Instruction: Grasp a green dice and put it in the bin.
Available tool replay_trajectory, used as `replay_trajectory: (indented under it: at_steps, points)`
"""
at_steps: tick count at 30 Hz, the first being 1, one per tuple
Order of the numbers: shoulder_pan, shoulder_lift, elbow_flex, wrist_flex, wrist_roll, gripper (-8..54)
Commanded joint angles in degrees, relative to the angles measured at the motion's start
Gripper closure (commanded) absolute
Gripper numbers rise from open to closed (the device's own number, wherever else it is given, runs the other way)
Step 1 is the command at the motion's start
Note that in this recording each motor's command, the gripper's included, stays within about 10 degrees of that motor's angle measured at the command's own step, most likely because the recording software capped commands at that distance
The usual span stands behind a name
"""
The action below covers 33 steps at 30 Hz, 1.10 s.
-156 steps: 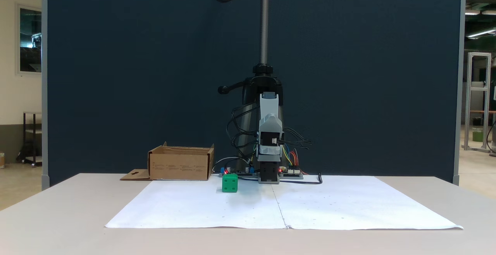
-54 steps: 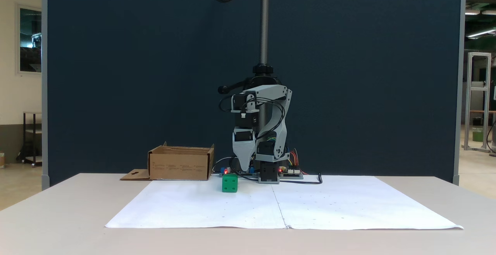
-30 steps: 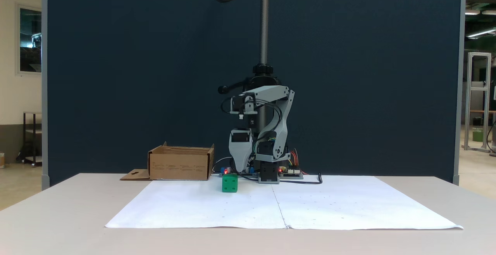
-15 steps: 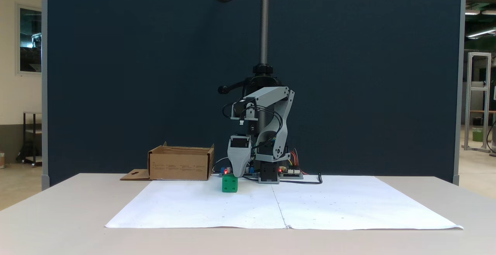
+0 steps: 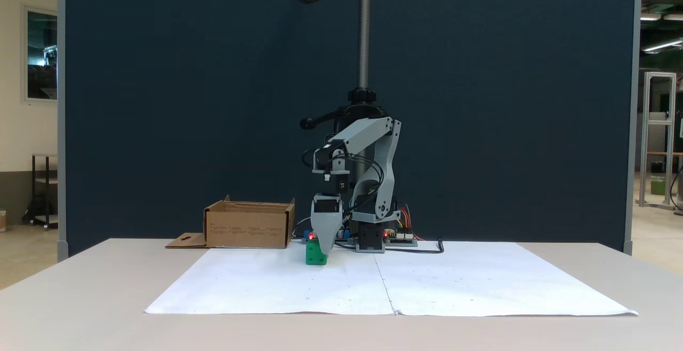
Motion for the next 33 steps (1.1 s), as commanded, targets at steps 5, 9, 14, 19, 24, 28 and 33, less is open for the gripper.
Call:
replay_trajectory:
  at_steps: [5,9,14,19,24,28,33]
  points:
    - [0.53,-0.62,-0.7,-5.89,-8.09,-0.1]
    - [0.97,-2.2,-0.7,-8.96,-8.88,0.0]
    - [1.85,-3.87,-0.7,-10.02,-9.49,0.0]
    - [2.29,-5.1,-0.7,-10.99,-10.28,0.6]
    - [2.81,-6.06,-0.7,-12.13,-10.55,2.3]
    - [3.08,-6.77,-0.62,-13.71,-10.55,2.5]
    - [4.13,-7.56,-0.7,-15.56,-10.72,2.6]
